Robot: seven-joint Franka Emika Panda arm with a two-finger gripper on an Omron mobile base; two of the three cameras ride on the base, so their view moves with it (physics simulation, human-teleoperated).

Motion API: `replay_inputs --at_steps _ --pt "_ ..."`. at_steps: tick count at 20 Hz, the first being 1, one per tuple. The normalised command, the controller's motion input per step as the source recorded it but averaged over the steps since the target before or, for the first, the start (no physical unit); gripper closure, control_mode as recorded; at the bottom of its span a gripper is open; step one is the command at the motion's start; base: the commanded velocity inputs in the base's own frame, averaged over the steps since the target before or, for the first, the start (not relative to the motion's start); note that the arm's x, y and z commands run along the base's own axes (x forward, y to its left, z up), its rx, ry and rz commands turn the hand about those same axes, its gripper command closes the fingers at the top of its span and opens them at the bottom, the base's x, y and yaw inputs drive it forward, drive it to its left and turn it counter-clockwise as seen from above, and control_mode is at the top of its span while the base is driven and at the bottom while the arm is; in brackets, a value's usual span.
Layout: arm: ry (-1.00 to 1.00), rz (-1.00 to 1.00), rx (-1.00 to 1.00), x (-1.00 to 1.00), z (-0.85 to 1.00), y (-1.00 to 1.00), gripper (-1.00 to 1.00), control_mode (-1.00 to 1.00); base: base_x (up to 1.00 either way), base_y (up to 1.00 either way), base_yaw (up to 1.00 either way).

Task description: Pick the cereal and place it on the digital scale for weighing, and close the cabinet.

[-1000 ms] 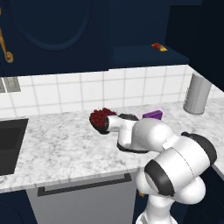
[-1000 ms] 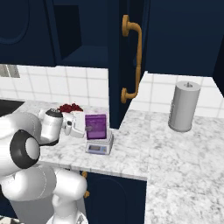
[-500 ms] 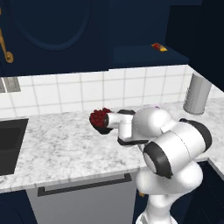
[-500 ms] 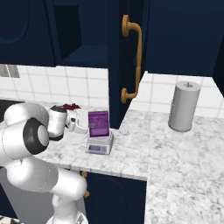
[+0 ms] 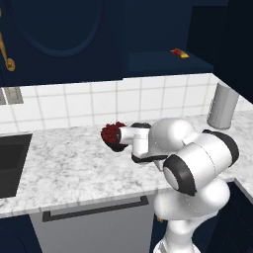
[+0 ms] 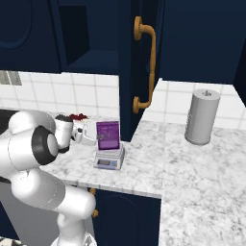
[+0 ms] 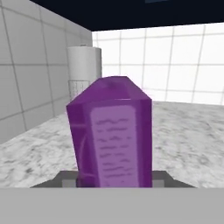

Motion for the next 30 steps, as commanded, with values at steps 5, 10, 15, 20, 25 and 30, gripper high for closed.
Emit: replay_inputs --at_steps 5,10,15,20,25,30 --pt "-0.06 0.0 0.0 -0.05 -0.01 0.0 -1.0 -1.0 0.0 0.0 0.0" --pt "-0.07 0.0 0.0 0.0 0.06 0.04 -1.0 -1.0 0.0 0.0 0.0" --pt "-0.21 0.0 -0.01 0.02 0.1 0.61 -1.0 -1.0 0.0 0.0 0.0" --pt "-0.19 0.02 0.01 -0.05 0.23 0.25 -1.0 -1.0 0.0 0.0 0.0" --pt "-0.4 0.0 0.0 -0.6 0.74 -0.01 -1.0 -1.0 0.0 0.0 0.0" --pt "-0.14 0.0 0.0 -0.81 0.59 -0.22 -1.0 -1.0 0.0 0.0 0.0"
